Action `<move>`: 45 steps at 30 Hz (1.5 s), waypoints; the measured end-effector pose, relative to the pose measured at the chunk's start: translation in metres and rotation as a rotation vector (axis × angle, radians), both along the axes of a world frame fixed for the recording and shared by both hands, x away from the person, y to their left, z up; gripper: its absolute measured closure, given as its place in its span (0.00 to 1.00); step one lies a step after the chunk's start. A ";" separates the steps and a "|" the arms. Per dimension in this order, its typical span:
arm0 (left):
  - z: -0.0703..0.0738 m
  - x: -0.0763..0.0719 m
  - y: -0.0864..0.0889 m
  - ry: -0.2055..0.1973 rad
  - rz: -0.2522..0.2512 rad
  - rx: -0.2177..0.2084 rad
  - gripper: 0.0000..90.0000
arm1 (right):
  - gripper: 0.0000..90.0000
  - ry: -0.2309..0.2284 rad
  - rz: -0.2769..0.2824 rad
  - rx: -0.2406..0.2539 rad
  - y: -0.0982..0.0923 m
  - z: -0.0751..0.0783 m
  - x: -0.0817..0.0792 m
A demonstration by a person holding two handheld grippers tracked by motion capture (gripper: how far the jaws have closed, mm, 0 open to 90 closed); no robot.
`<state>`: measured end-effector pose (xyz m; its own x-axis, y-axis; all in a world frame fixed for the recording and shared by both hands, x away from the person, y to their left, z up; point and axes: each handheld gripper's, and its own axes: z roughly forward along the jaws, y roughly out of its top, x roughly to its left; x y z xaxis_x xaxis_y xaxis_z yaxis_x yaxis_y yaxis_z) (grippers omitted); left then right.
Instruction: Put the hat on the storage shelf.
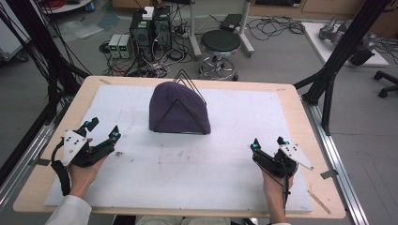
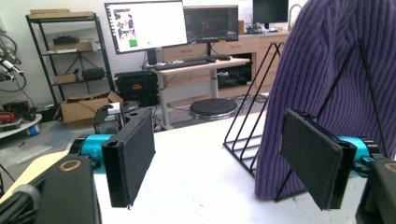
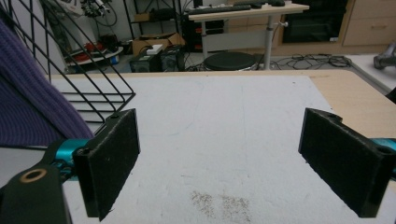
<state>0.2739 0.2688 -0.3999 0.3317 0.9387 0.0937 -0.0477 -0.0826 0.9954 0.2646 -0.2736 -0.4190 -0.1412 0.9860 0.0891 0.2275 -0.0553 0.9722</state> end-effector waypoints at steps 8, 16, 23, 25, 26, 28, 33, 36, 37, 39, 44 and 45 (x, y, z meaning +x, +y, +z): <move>-0.012 -0.004 0.007 0.044 -0.003 -0.007 0.27 | 0.13 -0.006 -0.015 -0.023 -0.001 -0.008 -0.008; -0.029 -0.010 0.018 0.095 -0.017 0.013 0.27 | 0.13 -0.037 -0.049 0.001 -0.007 -0.018 -0.018; -0.037 -0.012 0.028 0.142 -0.024 0.005 0.25 | 0.13 -0.044 -0.068 -0.005 -0.011 -0.023 -0.026; -0.040 -0.009 0.029 0.179 -0.035 0.010 0.23 | 0.13 -0.038 -0.072 0.002 -0.012 -0.024 -0.026; -0.041 -0.008 0.030 0.187 -0.041 0.014 0.23 | 0.13 -0.036 -0.073 0.000 -0.012 -0.024 -0.025; -0.042 -0.008 0.030 0.188 -0.045 0.007 0.23 | 0.13 -0.050 -0.079 -0.009 -0.012 -0.024 -0.025; -0.042 -0.010 0.029 0.161 -0.041 0.020 0.23 | 0.13 -0.067 -0.067 -0.025 -0.012 -0.023 -0.025; -0.042 -0.009 0.029 0.170 -0.039 0.015 0.23 | 0.13 -0.058 -0.063 -0.023 -0.013 -0.024 -0.024; -0.042 -0.010 0.029 0.169 -0.038 0.013 0.22 | 0.13 -0.057 -0.060 -0.022 -0.013 -0.024 -0.023; -0.042 -0.011 0.030 0.165 -0.035 0.013 0.22 | 0.13 -0.058 -0.059 -0.024 -0.014 -0.024 -0.022; -0.042 -0.013 0.032 0.159 -0.026 0.007 0.22 | 0.13 -0.052 -0.046 -0.036 -0.011 -0.024 -0.020; -0.042 -0.013 0.032 0.159 -0.025 0.007 0.22 | 0.13 -0.054 -0.040 -0.042 -0.010 -0.024 -0.020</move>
